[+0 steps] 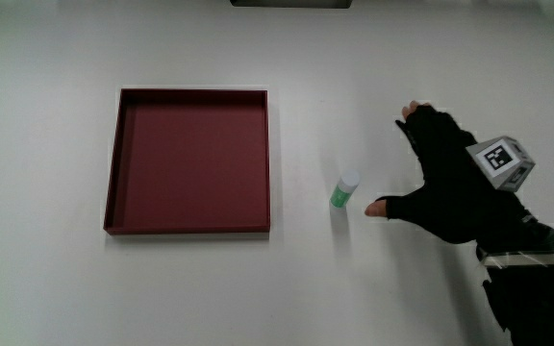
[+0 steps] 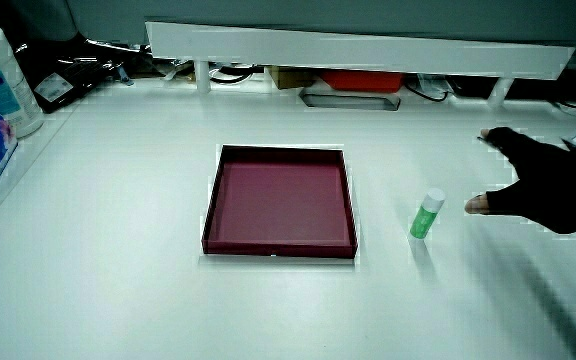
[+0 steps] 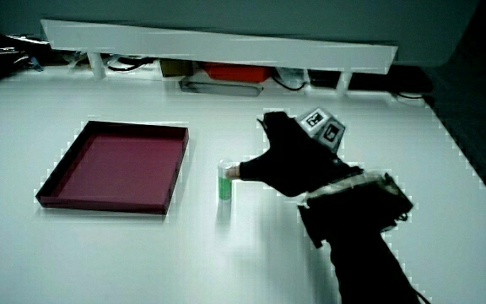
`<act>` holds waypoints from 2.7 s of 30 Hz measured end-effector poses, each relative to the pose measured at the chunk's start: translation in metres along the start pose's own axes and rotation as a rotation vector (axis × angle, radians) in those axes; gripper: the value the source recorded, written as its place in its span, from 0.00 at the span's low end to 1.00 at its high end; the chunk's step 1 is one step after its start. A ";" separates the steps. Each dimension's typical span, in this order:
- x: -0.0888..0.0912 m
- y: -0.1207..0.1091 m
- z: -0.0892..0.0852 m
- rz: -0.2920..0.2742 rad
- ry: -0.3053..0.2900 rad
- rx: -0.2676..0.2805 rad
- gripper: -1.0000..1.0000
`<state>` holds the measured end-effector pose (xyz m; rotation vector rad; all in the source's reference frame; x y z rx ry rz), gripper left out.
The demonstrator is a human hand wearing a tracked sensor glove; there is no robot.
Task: Place glue stick
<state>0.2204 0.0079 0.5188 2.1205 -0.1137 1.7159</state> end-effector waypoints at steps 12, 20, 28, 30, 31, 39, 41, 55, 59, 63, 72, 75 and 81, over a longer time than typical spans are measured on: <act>0.027 -0.005 -0.005 -0.103 -0.009 -0.014 0.50; 0.032 -0.006 -0.005 -0.095 0.046 -0.012 0.50; 0.031 -0.007 -0.005 -0.102 0.049 -0.007 0.39; 0.031 -0.007 -0.005 -0.092 0.049 -0.006 0.36; 0.033 -0.008 -0.005 -0.095 0.037 -0.006 0.35; 0.036 -0.010 -0.005 -0.109 0.039 0.001 0.24; 0.036 -0.010 -0.005 -0.100 0.038 -0.004 0.21; 0.011 -0.009 0.012 -0.116 -0.087 -0.092 0.01; -0.009 -0.002 0.025 -0.147 -0.216 -0.165 0.00; -0.040 0.003 0.032 -0.175 -0.380 -0.214 0.00; -0.057 0.015 0.058 -0.066 -0.430 -0.242 0.00; -0.078 0.014 0.064 -0.108 -0.517 -0.214 0.00; -0.101 0.015 0.064 -0.149 -0.585 -0.206 0.00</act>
